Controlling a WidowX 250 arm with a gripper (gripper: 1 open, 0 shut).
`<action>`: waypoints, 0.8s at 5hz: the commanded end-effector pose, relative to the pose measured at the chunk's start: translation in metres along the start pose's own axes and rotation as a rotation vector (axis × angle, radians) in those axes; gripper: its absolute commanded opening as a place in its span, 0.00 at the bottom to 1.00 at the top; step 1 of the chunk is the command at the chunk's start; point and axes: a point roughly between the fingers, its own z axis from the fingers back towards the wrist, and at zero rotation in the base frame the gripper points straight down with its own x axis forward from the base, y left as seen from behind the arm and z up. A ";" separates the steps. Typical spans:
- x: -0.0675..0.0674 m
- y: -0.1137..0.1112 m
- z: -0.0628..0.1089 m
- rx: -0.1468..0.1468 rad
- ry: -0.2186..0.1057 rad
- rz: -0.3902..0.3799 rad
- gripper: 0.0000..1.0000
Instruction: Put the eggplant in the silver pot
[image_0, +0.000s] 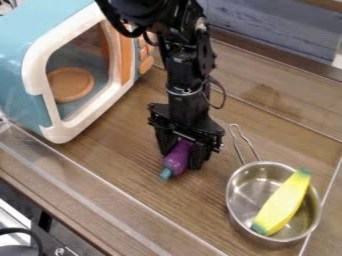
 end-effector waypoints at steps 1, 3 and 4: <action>0.004 0.001 0.011 -0.003 -0.055 -0.001 1.00; 0.002 -0.003 0.023 -0.013 -0.029 0.039 0.00; 0.001 -0.001 0.042 -0.021 -0.027 0.052 0.00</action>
